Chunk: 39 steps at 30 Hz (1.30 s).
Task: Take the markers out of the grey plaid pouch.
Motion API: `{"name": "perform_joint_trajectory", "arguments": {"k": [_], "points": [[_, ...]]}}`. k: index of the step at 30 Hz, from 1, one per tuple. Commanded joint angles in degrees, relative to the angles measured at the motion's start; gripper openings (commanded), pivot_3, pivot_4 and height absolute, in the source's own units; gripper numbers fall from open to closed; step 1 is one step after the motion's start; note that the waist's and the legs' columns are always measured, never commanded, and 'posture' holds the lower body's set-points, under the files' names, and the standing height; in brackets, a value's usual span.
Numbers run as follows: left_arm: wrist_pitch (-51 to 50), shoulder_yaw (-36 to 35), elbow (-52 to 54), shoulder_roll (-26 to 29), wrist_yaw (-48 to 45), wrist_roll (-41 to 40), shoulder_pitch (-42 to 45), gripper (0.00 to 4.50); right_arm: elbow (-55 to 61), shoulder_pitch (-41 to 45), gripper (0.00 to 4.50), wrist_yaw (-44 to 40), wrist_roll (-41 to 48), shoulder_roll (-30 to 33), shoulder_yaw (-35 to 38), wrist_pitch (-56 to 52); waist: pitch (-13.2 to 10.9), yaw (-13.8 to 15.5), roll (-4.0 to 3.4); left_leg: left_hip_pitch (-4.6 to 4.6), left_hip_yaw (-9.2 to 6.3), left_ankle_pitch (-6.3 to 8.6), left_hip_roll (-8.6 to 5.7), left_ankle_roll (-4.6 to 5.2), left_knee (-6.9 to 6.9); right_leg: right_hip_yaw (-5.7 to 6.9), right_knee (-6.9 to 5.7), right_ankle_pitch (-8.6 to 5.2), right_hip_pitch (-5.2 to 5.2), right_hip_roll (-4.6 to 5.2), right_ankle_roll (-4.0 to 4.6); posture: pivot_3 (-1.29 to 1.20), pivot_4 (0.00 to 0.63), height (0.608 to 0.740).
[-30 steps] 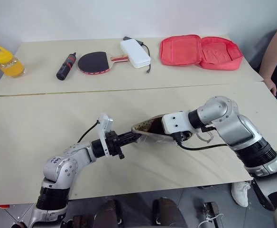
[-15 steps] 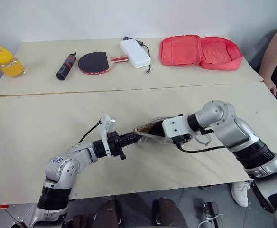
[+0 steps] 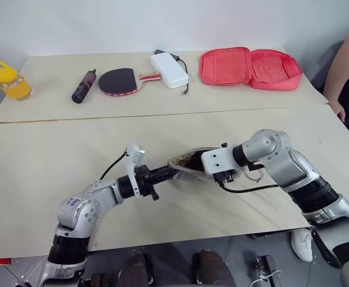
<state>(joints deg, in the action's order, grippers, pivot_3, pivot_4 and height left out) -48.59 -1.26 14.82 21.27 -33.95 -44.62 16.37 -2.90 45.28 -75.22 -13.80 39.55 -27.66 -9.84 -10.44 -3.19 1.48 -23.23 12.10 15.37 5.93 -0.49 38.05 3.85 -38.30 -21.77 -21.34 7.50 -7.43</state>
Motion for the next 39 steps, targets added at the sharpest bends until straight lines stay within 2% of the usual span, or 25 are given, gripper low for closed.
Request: {"name": "perform_joint_trajectory", "arguments": {"k": [1, 3, 8, 17, 23, 31, 36, 39], "points": [[1.55, -0.97, 0.99, 0.09, -0.16, 0.47, 0.14, 0.0, -1.37, -1.32, 1.36, -0.51, -1.53, 0.1, -1.43, -0.36, 0.0, 0.01, 0.0, 0.0, 0.0, 0.0, 0.0, 0.0, 0.0, 0.0, 0.0, 0.0, 0.0, 0.0, 0.0, 0.0, 0.15, 0.74], [1.41, -0.99, 1.15, -0.14, 0.0, 0.28, 0.04, 0.0, -1.21, -1.49, 1.04, -0.42, -1.54, 0.19, -1.31, -0.36, 0.0, 0.0, 0.0, 0.0, 0.0, 0.0, 0.0, 0.0, 0.0, 0.0, -0.01, 0.0, -0.01, 0.0, 0.0, 0.0, 0.15, 0.74], [1.62, -0.95, 1.25, 0.09, -0.08, 0.66, 0.09, 0.0, -0.05, -0.95, 1.05, -0.12, 0.67, 0.14, 1.19, -0.9, 0.0, 0.02, 0.0, 0.0, 0.0, 0.0, 0.0, 0.0, 0.0, 0.0, 0.01, 0.0, 0.0, 0.0, 0.0, 0.0, 0.15, 0.74], [2.89, -0.24, 1.6, 0.61, -0.44, 1.83, -0.25, 0.0, 9.45, -1.45, 1.05, -2.33, 15.97, 0.11, 11.82, -11.67, -0.01, 0.38, -0.01, -0.09, 0.0, 0.02, -0.01, -0.01, -0.17, 0.01, 0.21, 0.0, -0.08, 0.01, 0.0, 0.0, 0.15, 0.74], [3.29, 0.15, 1.55, 0.39, -0.94, 2.25, -0.09, 0.0, 11.79, -2.04, 1.05, -1.12, 19.94, 0.68, 13.83, -14.99, -0.01, 0.74, -0.01, -0.12, 0.0, 0.06, -0.02, 0.0, -0.23, 0.03, 0.34, 0.0, -0.08, 0.01, 0.0, 0.0, 0.15, 0.74], [4.6, 0.49, 1.38, 0.58, -1.06, 4.31, 0.65, 0.0, 14.11, 2.49, 1.05, 3.05, 31.33, -4.26, 20.35, -21.26, -0.03, 1.02, -0.01, -0.13, 0.03, 0.07, -0.02, 0.0, -0.23, 0.01, 0.33, 0.0, -0.12, 0.01, 0.0, 0.0, 0.15, 0.74], [5.48, -0.05, 0.89, 4.32, -3.36, 6.3, 0.32, 0.0, 8.74, 8.86, 1.05, 7.59, 32.5, -4.88, 24.56, -18.83, -0.03, 1.37, -0.01, -0.18, 0.04, 0.09, -0.02, 0.03, -0.22, 0.01, 0.36, 0.0, -0.17, 0.01, 0.0, 0.0, 0.15, 0.74], [6.35, -0.09, -0.27, 4.88, -4.11, 6.48, 0.45, 0.0, 1.42, 11.38, 1.05, 10.34, 27.7, -3.0, 24.69, -11.98, -0.03, 1.38, -0.01, -0.17, 0.05, 0.1, -0.03, 0.01, -0.24, 0.02, 0.37, 0.0, -0.16, 0.01, 0.0, 0.0, 0.15, 0.74]]}}
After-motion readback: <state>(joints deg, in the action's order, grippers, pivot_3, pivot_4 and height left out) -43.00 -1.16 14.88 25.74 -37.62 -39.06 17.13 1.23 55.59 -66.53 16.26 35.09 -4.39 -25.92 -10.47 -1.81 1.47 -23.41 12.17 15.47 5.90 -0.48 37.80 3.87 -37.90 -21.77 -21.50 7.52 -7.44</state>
